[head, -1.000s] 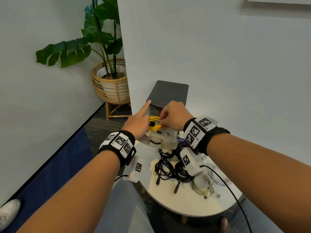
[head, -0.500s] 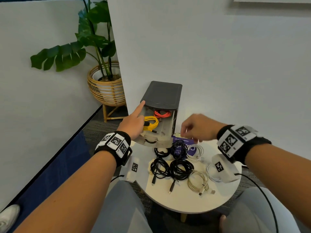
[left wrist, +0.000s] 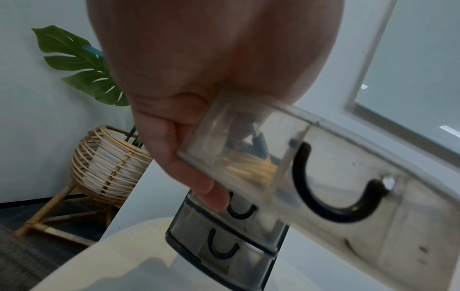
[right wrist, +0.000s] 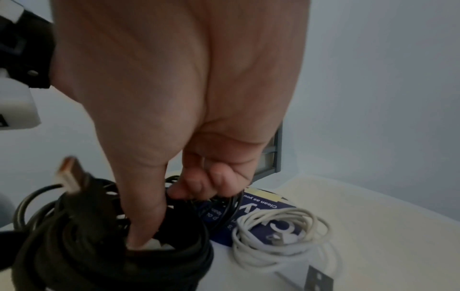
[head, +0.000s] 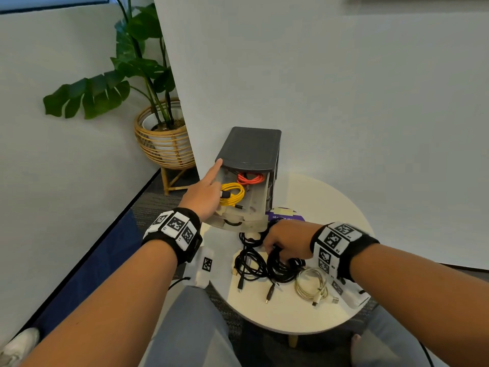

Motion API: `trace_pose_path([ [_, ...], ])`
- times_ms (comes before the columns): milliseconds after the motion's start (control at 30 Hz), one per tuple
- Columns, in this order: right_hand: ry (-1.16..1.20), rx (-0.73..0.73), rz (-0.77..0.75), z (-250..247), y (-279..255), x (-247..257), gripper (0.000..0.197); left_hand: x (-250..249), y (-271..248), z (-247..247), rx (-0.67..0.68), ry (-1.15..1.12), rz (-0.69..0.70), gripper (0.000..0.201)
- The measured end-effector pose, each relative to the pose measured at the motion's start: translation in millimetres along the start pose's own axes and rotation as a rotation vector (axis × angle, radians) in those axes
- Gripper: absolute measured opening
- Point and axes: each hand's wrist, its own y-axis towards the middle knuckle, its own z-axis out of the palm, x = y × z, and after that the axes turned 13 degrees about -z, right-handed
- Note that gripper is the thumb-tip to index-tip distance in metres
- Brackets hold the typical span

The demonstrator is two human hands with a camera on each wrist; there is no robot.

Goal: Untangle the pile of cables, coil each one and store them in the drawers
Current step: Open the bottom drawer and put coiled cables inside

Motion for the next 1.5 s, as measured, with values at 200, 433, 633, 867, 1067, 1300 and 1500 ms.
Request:
trace_pose_path([
  [200, 0.061, -0.086, -0.063, -11, -16, -7, 0.018, -3, -8, -2, 0.018, -0.043, -0.029, 0.062],
  [433, 0.399, -0.263, -0.075, -65, -59, -16, 0.015, -6, -13, -6, 0.020, -0.062, -0.034, 0.061],
  [633, 0.368, -0.493, -0.169, -129, -52, -5, 0.012, -4, -10, -6, 0.052, -0.091, -0.029, 0.058],
  [867, -0.053, -0.370, -0.028, -141, 11, 14, 0.011, -1, -4, -8, 0.075, -0.077, -0.012, 0.060],
  [1067, -0.118, -0.450, 0.082, -128, 33, 18, 0.011, 2, 1, -8, 0.085, -0.097, -0.014, 0.061],
  [1300, -0.077, -0.431, 0.059, -110, 35, 23, 0.027, 4, 3, -5, 0.086, -0.087, -0.004, 0.058],
  [1500, 0.018, -0.525, -0.019, -106, -1, 24, 0.032, 6, 6, -2, 0.091, -0.082, 0.005, 0.069],
])
